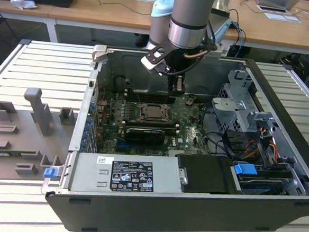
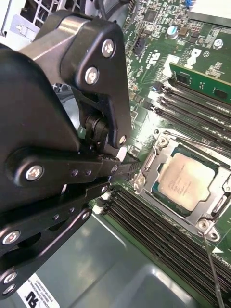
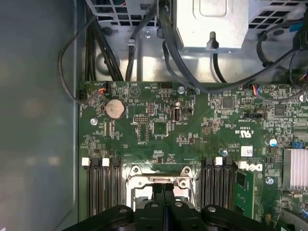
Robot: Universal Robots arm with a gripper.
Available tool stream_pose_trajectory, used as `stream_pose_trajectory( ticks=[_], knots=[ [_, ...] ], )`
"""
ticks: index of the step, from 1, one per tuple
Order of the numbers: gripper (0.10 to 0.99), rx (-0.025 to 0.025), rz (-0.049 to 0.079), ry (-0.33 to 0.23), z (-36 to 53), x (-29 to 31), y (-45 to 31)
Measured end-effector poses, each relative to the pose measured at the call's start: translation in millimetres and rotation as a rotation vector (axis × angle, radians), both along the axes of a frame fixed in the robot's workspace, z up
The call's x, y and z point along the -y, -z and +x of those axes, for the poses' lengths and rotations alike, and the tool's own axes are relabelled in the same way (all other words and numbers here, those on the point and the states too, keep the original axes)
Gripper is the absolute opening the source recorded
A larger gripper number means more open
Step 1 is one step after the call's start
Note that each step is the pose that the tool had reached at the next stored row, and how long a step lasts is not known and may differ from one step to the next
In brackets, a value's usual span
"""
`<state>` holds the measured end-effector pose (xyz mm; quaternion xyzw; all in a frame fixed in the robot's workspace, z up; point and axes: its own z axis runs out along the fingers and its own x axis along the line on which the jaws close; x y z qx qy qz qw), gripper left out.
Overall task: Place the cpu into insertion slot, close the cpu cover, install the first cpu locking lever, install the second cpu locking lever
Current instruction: 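Close the cpu cover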
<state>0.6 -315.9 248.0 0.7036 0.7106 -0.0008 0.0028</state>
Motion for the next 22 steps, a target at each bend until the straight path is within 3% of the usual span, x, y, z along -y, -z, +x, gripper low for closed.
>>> stream_pose_trajectory(
  ticks=[16, 22],
  knots=[
    [0.106, 0.0002, 0.0, 0.0, -16.1, 0.0, 2.3],
    [0.106, 0.0001, 0.0, 0.0, -21.9, 0.0, 14.6]
  ],
)
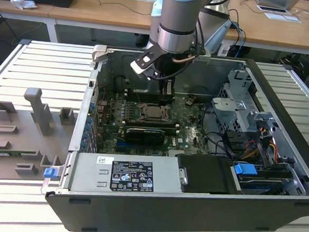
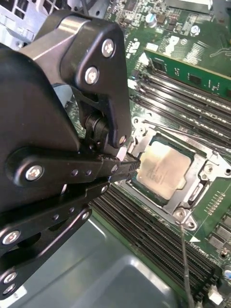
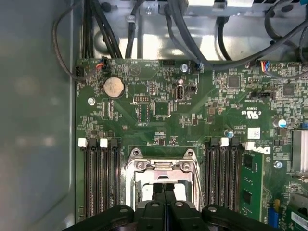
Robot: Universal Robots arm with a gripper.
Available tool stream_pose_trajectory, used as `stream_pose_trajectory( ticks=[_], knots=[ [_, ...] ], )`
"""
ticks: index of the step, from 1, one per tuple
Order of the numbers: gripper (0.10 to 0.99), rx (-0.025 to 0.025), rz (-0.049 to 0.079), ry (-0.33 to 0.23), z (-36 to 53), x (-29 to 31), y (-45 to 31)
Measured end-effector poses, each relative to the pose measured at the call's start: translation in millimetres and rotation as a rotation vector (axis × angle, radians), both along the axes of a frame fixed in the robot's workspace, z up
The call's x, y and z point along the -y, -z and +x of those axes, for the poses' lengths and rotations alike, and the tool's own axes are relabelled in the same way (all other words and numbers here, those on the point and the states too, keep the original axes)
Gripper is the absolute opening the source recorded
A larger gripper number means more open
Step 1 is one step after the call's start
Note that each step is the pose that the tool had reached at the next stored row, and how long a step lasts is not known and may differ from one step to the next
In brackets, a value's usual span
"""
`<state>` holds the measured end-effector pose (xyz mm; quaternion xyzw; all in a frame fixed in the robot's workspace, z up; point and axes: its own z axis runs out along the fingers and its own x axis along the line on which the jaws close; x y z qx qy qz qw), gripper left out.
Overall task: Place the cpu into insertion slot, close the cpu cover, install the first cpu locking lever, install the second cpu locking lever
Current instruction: 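Close the cpu cover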
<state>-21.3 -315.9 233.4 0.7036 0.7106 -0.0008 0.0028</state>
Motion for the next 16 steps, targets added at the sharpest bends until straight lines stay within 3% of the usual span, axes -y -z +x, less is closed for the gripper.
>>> stream_pose_trajectory(
  ticks=[16],
  knots=[
    [0.106, 0.0, 0.0, 0.0, -22.2, 0.0, 8.1]
  ],
)
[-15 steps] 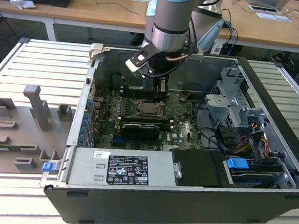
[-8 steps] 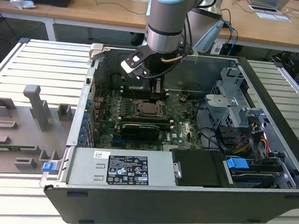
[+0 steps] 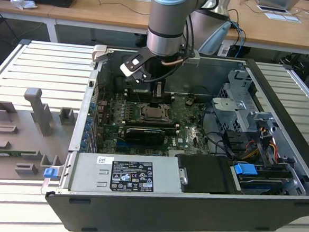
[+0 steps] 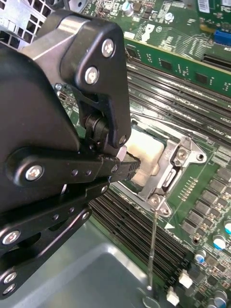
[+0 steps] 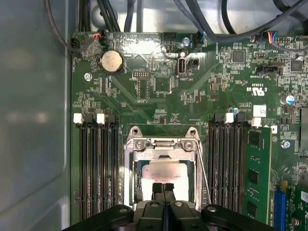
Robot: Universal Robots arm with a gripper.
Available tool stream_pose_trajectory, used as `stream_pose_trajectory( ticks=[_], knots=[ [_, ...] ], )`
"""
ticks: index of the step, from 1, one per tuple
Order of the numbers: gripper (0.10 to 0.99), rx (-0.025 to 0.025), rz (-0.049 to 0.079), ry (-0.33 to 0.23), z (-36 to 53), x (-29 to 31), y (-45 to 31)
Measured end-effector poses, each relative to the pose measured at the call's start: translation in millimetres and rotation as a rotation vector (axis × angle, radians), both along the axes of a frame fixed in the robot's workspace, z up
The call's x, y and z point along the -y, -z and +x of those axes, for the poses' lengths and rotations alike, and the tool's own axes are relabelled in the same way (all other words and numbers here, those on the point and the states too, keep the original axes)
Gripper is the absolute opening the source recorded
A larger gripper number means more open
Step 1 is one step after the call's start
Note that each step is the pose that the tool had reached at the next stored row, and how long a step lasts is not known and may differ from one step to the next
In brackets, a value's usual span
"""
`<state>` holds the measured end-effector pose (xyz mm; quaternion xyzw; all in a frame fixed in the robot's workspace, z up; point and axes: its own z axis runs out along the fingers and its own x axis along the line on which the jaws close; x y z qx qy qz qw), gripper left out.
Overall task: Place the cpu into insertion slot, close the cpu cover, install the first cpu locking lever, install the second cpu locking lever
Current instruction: 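Close the cpu cover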
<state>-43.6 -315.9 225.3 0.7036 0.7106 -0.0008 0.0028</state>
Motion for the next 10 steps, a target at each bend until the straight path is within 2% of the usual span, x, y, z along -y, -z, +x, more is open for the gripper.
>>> stream_pose_trajectory(
  ticks=[7, 10],
  knots=[
    [0.106, 0.0, 0.0, 0.0, -7.4, 0.0, 2.7],
    [0.106, 0.0, 0.0, 0.0, -14.6, 0.0, 5.7]
  ],
)
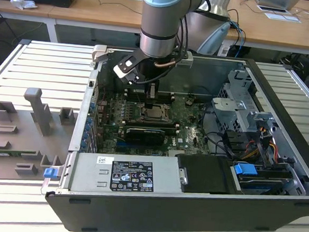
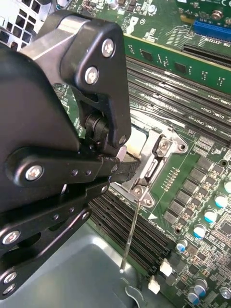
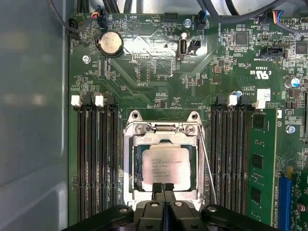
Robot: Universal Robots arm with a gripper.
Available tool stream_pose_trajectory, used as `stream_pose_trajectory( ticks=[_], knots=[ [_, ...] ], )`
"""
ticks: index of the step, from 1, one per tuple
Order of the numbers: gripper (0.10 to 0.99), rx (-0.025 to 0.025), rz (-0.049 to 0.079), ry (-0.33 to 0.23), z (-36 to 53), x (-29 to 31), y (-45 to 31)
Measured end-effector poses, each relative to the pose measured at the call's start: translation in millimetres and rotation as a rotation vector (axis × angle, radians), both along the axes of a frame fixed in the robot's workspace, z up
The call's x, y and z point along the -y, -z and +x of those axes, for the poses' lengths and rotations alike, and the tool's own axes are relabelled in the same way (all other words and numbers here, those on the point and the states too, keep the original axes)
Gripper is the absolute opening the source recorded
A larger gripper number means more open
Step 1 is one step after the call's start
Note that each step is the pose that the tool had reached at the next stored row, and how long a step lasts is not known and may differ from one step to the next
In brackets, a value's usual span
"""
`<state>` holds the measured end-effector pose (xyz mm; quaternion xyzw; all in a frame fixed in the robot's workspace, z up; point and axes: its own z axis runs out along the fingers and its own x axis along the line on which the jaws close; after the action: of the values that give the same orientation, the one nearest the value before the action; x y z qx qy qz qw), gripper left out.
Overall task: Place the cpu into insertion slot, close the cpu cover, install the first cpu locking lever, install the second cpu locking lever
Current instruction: 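Close the cpu cover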
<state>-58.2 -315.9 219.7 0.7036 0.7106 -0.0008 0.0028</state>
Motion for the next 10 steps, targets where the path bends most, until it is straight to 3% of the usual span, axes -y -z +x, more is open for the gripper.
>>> stream_pose_trajectory(
  ticks=[10],
  knots=[
    [0.106, 0.0, 0.0, 0.0, -11.8, 0.0, 9.0]
  ],
)
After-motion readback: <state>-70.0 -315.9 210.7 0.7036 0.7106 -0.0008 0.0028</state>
